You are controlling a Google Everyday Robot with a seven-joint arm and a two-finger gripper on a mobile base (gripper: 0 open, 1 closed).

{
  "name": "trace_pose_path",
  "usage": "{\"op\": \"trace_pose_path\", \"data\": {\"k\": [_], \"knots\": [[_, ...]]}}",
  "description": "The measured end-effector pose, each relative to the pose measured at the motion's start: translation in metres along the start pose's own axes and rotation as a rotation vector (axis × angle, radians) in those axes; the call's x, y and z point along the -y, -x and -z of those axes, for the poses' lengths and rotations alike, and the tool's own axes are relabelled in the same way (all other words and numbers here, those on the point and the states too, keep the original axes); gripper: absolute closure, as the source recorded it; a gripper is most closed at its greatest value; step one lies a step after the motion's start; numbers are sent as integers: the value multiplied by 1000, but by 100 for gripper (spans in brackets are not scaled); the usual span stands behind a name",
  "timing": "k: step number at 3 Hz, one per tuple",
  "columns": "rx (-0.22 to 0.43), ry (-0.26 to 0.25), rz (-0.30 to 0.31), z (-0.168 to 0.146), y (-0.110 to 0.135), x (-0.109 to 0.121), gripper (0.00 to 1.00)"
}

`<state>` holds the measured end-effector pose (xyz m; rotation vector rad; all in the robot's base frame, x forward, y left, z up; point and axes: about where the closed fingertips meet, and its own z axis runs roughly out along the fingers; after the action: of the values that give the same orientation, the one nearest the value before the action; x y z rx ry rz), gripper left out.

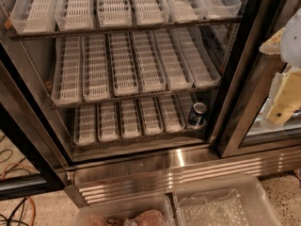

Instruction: Pick pepsi can from bottom shelf of fridge

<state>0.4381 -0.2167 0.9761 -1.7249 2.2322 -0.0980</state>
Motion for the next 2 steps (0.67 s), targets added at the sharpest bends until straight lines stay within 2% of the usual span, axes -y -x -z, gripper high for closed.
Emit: {"op": "trace_pose_path", "data": {"k": [1,2], "knots": [[0,0,0,0,0,0,0],[4,55,-73,-44,-22,-11,0]]}}
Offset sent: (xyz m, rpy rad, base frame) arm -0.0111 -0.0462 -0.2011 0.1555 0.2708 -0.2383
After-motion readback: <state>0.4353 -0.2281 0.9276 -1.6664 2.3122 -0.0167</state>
